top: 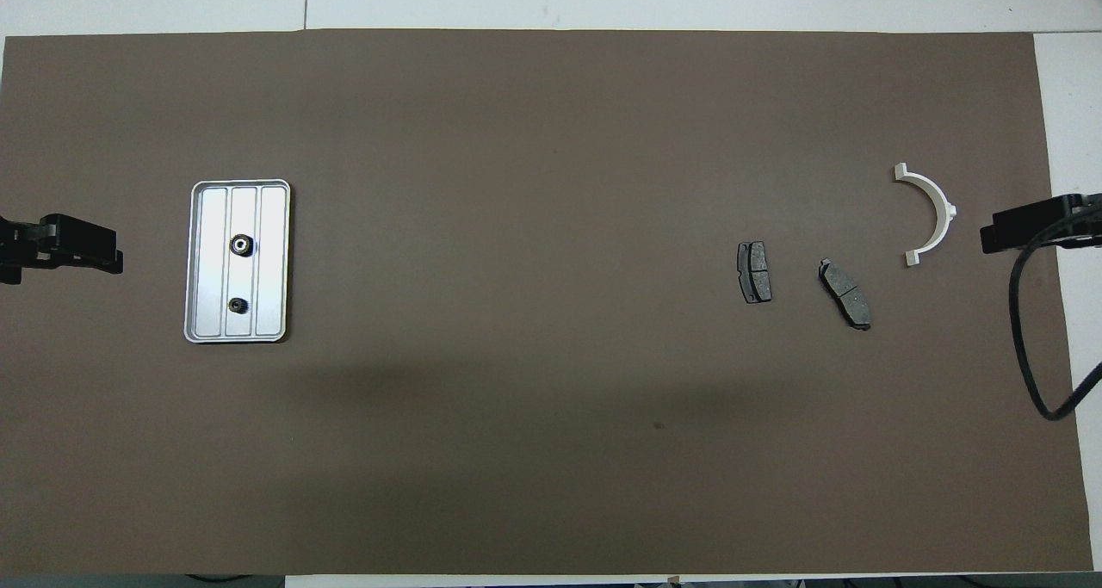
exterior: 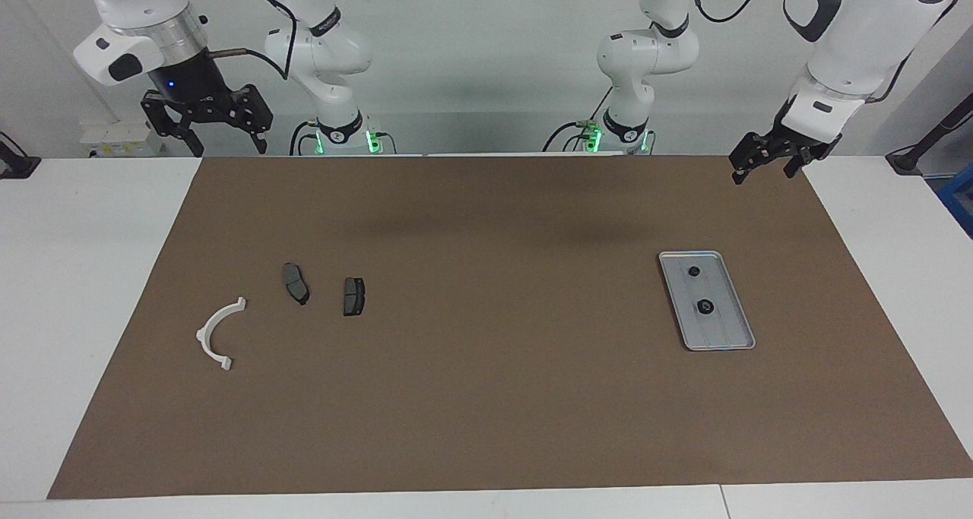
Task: Place bearing gear from tray to pile
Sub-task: 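Reach the left gripper into the metal tray and grasp the dark bearing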
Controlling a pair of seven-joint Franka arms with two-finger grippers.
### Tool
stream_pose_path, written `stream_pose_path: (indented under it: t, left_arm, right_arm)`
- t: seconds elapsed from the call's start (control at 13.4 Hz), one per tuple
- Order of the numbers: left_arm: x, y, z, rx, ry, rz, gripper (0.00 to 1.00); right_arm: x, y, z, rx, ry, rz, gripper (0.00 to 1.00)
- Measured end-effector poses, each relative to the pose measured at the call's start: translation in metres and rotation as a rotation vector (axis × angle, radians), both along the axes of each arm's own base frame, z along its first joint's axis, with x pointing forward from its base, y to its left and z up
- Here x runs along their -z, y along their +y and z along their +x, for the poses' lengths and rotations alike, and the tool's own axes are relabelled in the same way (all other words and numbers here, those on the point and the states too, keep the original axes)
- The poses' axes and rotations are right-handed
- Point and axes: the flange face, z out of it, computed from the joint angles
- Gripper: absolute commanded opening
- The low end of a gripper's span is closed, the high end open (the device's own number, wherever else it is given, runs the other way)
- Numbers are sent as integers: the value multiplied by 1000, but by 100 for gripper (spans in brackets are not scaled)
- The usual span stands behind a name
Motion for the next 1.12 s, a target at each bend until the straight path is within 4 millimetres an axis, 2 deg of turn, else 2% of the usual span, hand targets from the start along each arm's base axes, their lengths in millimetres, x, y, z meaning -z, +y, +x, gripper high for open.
stream_pose_path:
  t: [0.45,0.67,0.82,1.12]
  left_arm:
    - [3,2,0,-5,5,0,100]
    - [18,4,6,-11,-19,-2,100]
    - [42,3,20,-9,-52,-6,100]
    - [126,3,68,-10,-90,-17,100]
  right_arm:
    - [-1,1,0,-2,-1,0,100]
    - [-2,1,-1,-2,-3,0,100]
    - [-4,1,-2,-1,-7,0,100]
    - [-5,1,-3,-1,-9,0,100]
